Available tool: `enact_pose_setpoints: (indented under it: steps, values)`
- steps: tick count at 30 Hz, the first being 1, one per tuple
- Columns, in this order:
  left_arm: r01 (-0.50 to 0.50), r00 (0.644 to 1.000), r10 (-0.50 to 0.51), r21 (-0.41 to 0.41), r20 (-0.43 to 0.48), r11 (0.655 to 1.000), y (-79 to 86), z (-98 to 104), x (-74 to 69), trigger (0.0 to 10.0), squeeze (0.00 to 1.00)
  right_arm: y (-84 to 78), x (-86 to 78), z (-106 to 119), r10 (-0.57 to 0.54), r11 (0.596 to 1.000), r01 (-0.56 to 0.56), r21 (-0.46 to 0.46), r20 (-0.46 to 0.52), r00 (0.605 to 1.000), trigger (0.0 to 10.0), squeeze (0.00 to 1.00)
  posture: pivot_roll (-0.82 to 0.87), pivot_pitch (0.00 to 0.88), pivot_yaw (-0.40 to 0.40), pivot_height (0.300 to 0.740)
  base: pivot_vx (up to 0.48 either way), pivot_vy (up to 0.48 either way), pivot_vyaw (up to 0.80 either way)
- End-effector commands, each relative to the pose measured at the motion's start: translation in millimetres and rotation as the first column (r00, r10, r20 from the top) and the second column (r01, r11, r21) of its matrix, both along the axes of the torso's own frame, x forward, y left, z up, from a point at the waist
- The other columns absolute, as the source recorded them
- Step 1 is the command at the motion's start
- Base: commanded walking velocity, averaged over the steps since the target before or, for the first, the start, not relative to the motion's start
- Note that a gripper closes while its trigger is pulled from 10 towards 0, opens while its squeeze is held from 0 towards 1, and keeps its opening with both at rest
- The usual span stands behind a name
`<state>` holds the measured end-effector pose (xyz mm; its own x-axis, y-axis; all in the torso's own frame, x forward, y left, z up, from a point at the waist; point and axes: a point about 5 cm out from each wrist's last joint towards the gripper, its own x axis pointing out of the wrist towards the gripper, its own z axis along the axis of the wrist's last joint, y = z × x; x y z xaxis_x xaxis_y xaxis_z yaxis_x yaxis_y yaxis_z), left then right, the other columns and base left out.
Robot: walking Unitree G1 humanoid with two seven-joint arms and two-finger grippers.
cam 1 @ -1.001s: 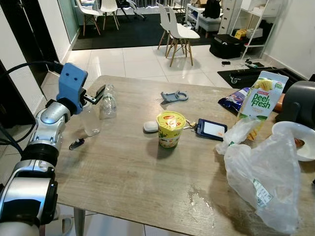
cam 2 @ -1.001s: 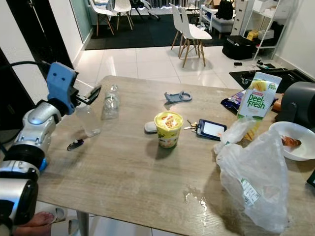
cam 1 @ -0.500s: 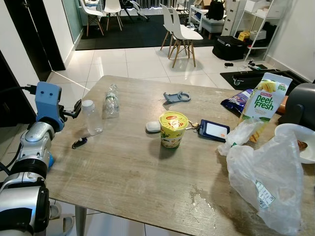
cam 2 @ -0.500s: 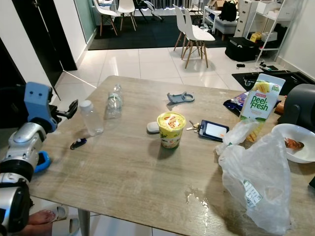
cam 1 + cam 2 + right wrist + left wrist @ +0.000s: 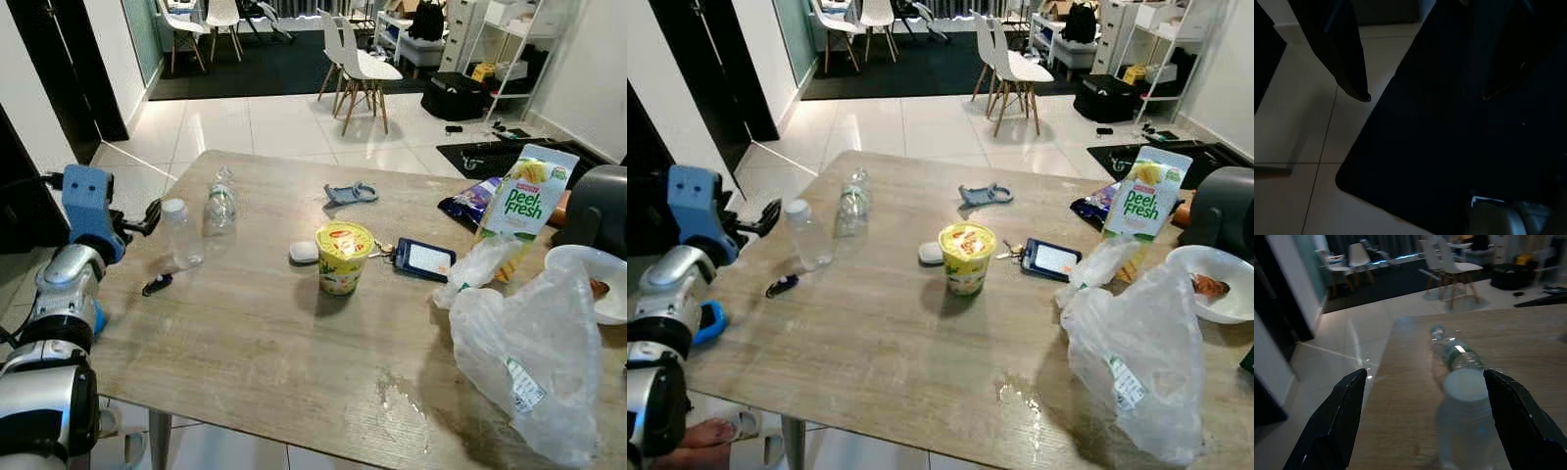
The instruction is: Restocking fridge
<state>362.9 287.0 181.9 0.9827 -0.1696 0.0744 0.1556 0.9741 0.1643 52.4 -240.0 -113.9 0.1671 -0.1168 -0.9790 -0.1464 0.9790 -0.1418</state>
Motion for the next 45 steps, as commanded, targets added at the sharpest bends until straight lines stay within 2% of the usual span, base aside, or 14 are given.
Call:
enact_pose_setpoints:
  steps: [1, 5, 6, 7, 14, 15, 16, 29, 36, 45]
  values:
    - [0.032, 0.999, -0.032, 0.01, 0.026, 0.999, -0.7, 10, 1.9, 10.0, 0.0, -0.6, -2.4, 0, -0.001, 1.0, 0.001, 0.004, -0.002, 1.0, 10.0, 0.0, 0.04, 0.028, 0.004, 0.74, 0.0, 0.0, 0.0]
    - [0.066, 0.997, -0.066, 0.016, 0.039, 0.998, -7.7, 14, 5.3, 10.0, 0.0, -1.7, -7.9, 0, 0.001, 1.0, -0.001, 0.002, -0.013, 1.0, 10.0, 0.0, 0.04, 0.049, 0.003, 0.74, 0.0, 0.0, 0.0]
    - [0.08, 0.996, -0.08, 0.016, 0.042, 0.997, -11.3, 16, 7.2, 10.0, 0.05, -2.2, -10.5, -1, 0.002, 1.0, -0.002, 0.002, -0.018, 1.0, 10.0, 0.0, 0.04, 0.055, 0.002, 0.74, 0.0, 0.0, 0.0]
    - [0.085, 0.995, -0.086, 0.016, 0.041, 0.996, -14.6, 18, 10.0, 10.0, 1.0, -2.9, -14.1, -1, 0.005, 1.0, -0.005, 0.0, -0.024, 1.0, 10.0, 0.0, 0.04, 0.063, 0.002, 0.74, 0.0, 0.0, 0.0]
    - [0.07, 0.997, -0.071, 0.019, 0.034, 0.997, -11.2, 21, 11.1, 10.0, 1.0, -4.2, -17.7, -1, 0.011, 1.0, -0.011, -0.003, -0.023, 1.0, 10.0, 0.0, 0.02, 0.089, 0.002, 0.74, 0.0, 0.0, 0.0]
    - [0.064, 0.997, -0.064, 0.02, 0.032, 0.998, -10.0, 22, 11.3, 10.0, 0.94, -4.7, -18.2, 0, 0.011, 1.0, -0.011, -0.004, -0.023, 1.0, 10.0, 0.0, 0.02, 0.093, 0.001, 0.74, 0.0, 0.0, 0.0]
    - [0.06, 0.998, -0.061, 0.022, 0.03, 0.998, -9.2, 23, 11.5, 10.0, 0.0, -5.6, -18.4, 0, 0.012, 1.0, -0.012, -0.006, -0.022, 1.0, 10.0, 0.0, 0.01, 0.095, 0.001, 0.74, 0.0, 0.0, 0.0]
    - [0.042, 0.999, -0.043, 0.029, 0.02, 0.999, -3.8, 30, 13.3, 10.0, 0.0, -18.3, -30.6, 3, 0.019, 0.999, -0.02, -0.03, -0.044, 0.999, 10.0, 0.0, -0.01, 0.128, -0.007, 0.74, 0.0, 0.0, 0.0]
    - [0.037, 0.999, -0.037, 0.038, 0.003, 0.999, -2.3, 27, 12.8, 10.0, 0.0, -20.2, -35.4, 3, 0.024, 0.999, -0.025, -0.029, -0.049, 0.999, 10.0, 0.0, -0.02, 0.149, -0.008, 0.74, 0.0, 0.0, 0.0]
    - [0.063, 0.998, -0.063, 0.044, -0.002, 0.997, -10.0, 27, 15.9, 10.0, 0.0, -19.3, -34.2, 3, 0.03, 0.999, -0.031, -0.022, -0.038, 0.999, 10.0, 0.0, -0.03, 0.178, 0.001, 0.74, 0.0, 0.0, 0.0]
